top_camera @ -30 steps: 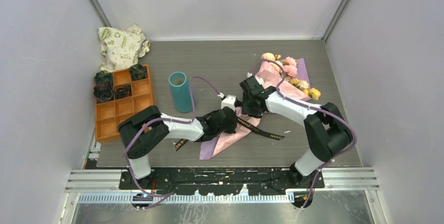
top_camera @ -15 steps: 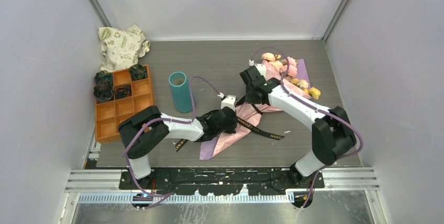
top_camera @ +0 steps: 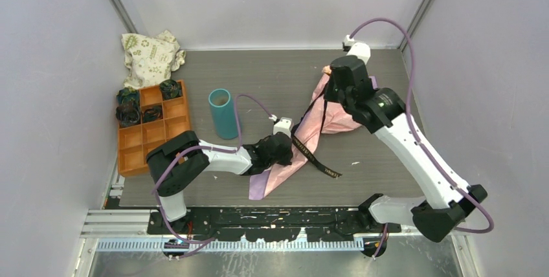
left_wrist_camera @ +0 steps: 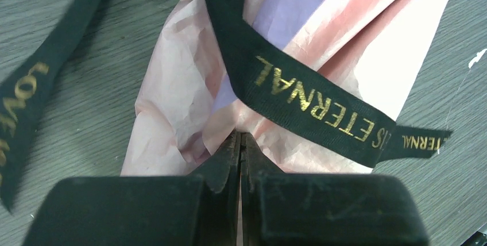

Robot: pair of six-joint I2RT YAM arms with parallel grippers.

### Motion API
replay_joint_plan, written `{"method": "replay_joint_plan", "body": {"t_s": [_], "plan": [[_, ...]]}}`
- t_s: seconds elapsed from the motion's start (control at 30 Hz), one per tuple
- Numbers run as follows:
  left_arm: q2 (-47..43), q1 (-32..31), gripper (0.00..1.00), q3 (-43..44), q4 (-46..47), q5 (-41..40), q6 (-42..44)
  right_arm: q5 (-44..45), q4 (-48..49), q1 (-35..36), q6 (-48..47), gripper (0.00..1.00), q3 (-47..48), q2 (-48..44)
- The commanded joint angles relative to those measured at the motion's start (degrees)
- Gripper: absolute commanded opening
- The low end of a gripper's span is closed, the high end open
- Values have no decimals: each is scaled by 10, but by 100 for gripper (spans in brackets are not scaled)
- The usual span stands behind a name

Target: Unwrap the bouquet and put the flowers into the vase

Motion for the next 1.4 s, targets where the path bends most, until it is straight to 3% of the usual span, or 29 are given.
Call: {"method": "replay_joint_plan", "body": {"t_s": [0.0, 0.33, 0.8, 1.1, 1.23, 1.37], "plan": [[33, 2, 1, -12, -68, 8, 5, 61, -25, 4, -13, 1, 75, -40], [26, 2, 1, -11, -69, 10, 7, 174, -55, 4, -19, 1, 200, -153], [19, 1, 1, -9, -73, 16, 5, 252, -31, 3, -28, 1, 236, -298], [-102, -18, 1, 23, -163, 2, 23, 305, -79, 4, -26, 1, 240, -279], [-189, -33, 2, 55, -220, -15, 40, 277, -93, 4, -14, 1, 233, -234], [-234, -33, 2, 78, -258, -38, 52, 214, -100, 3, -17, 1, 263, -131]]}}
